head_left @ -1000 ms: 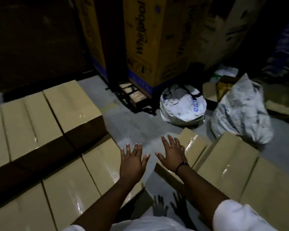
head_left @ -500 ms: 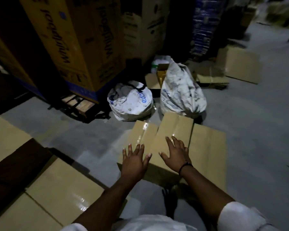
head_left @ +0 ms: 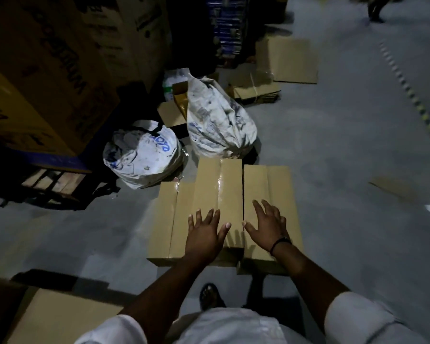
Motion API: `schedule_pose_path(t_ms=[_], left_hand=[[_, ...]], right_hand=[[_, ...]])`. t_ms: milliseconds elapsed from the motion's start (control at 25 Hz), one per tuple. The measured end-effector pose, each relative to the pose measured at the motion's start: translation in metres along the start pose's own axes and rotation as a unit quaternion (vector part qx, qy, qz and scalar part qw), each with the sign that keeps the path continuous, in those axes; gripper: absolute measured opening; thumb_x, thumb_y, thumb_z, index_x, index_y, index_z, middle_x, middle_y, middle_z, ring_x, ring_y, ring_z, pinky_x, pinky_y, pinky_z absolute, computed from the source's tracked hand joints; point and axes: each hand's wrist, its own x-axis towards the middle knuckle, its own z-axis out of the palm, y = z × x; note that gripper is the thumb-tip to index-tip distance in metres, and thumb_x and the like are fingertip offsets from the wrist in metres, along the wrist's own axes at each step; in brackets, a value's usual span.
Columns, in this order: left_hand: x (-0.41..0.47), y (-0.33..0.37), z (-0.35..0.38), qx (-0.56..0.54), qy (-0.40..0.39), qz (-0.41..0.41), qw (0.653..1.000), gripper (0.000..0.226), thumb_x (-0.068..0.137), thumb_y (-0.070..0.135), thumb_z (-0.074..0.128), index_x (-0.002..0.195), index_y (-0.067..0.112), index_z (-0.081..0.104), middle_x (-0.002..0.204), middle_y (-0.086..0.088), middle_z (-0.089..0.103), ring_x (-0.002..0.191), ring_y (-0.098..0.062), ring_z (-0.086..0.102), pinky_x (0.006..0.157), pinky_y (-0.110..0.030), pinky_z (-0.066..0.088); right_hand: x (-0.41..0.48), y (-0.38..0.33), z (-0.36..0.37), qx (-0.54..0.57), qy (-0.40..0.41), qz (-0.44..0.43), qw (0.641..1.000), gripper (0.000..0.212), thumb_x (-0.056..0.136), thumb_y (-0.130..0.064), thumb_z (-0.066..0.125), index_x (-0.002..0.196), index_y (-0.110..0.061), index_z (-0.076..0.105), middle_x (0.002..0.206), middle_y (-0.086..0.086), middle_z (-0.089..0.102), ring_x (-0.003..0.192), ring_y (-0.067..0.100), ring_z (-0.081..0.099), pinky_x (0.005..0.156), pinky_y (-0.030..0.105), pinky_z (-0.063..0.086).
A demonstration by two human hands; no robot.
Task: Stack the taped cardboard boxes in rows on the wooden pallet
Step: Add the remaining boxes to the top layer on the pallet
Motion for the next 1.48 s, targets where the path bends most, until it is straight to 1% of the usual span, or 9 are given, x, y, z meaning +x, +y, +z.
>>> schedule_pose_path(t_ms=[120,440,640,880,1040,1200,1320,1400,1480], left_hand=[[0.026,-0.002,0.004,-0.003,-0.018,0.018,1.000,0.072,0.103,0.067,0.014,0.163,0.028,0.017,0.170,-0.001,0.021,0.158,-0.031,0.005,0.125,-0.051,-0.004],[0.070,0.003,0.012,-0.002,-0.037,0.075,0.997,0.070,0.104,0.063,0.016,0.163,0.026,0.020,0.169,-0.002,0.024,0.157,-0.035,0.011,0.126,-0.053,0.003],[0.087,0.019,0.023,-0.017,-0.052,0.078,0.995,0.071,0.104,0.065,0.016,0.163,0.026,0.021,0.169,-0.002,0.025,0.157,-0.035,0.010,0.127,-0.053,0.003],[0.116,0.055,0.050,-0.001,-0.078,0.070,0.995,0.077,0.102,0.069,0.013,0.162,0.023,0.024,0.168,-0.004,0.027,0.156,-0.036,0.014,0.125,-0.052,0.005],[0.140,0.077,0.084,-0.008,-0.111,0.040,0.993,0.070,0.105,0.063,0.020,0.162,0.024,0.023,0.171,-0.006,0.016,0.154,-0.035,0.020,0.126,-0.050,0.011],[0.169,0.092,0.133,-0.003,-0.139,0.007,0.990,0.070,0.105,0.063,0.021,0.163,0.024,0.022,0.172,-0.009,0.004,0.153,-0.035,0.024,0.125,-0.048,0.016],[0.203,0.100,0.176,-0.011,-0.147,-0.016,0.989,0.070,0.105,0.063,0.023,0.163,0.023,0.023,0.172,-0.009,-0.001,0.153,-0.036,0.022,0.125,-0.047,0.020],[0.230,0.100,0.213,-0.017,-0.132,-0.029,0.991,0.072,0.103,0.063,0.026,0.162,0.022,0.027,0.172,-0.011,-0.006,0.152,-0.037,0.023,0.122,-0.047,0.026],[0.253,0.100,0.245,-0.016,-0.105,-0.030,0.994,0.075,0.101,0.067,0.024,0.161,0.021,0.029,0.170,-0.012,-0.015,0.151,-0.040,0.023,0.119,-0.051,0.034]], right_hand=[[0.012,0.008,-0.004,-0.013,0.011,0.023,1.000,0.079,0.099,-0.061,0.048,0.163,-0.031,0.013,0.171,0.004,0.011,0.154,0.032,0.013,0.120,0.049,0.022],[0.034,0.025,-0.013,-0.009,0.028,0.072,0.997,0.079,0.099,-0.060,0.048,0.163,-0.027,0.015,0.170,0.007,0.012,0.152,0.033,0.015,0.119,0.048,0.023],[0.046,0.047,-0.015,-0.010,0.023,0.096,0.995,0.080,0.099,-0.061,0.048,0.164,-0.027,0.015,0.171,0.006,0.012,0.153,0.034,0.014,0.120,0.050,0.021],[0.069,0.098,-0.012,-0.015,0.011,0.094,0.995,0.080,0.096,-0.058,0.057,0.161,-0.022,0.027,0.166,0.013,0.026,0.149,0.038,0.025,0.114,0.050,0.032],[0.095,0.141,0.001,0.006,-0.021,0.102,0.995,0.081,0.095,-0.058,0.057,0.161,-0.021,0.027,0.166,0.013,0.026,0.147,0.037,0.027,0.115,0.049,0.032],[0.132,0.186,0.030,0.021,-0.093,0.115,0.989,0.081,0.100,-0.058,0.049,0.164,-0.025,0.012,0.171,0.007,0.009,0.153,0.036,0.013,0.122,0.052,0.022],[0.171,0.219,0.064,0.028,-0.119,0.112,0.986,0.081,0.100,-0.057,0.049,0.164,-0.027,0.008,0.172,0.004,-0.001,0.155,0.037,0.004,0.122,0.057,0.016],[0.199,0.237,0.094,0.026,-0.121,0.109,0.986,0.081,0.100,-0.056,0.049,0.164,-0.029,0.008,0.171,0.004,-0.008,0.155,0.038,0.001,0.122,0.058,0.016],[0.220,0.249,0.120,0.022,-0.117,0.105,0.987,0.080,0.100,-0.057,0.047,0.164,-0.033,0.005,0.170,0.004,-0.019,0.154,0.040,-0.002,0.121,0.059,0.016]])
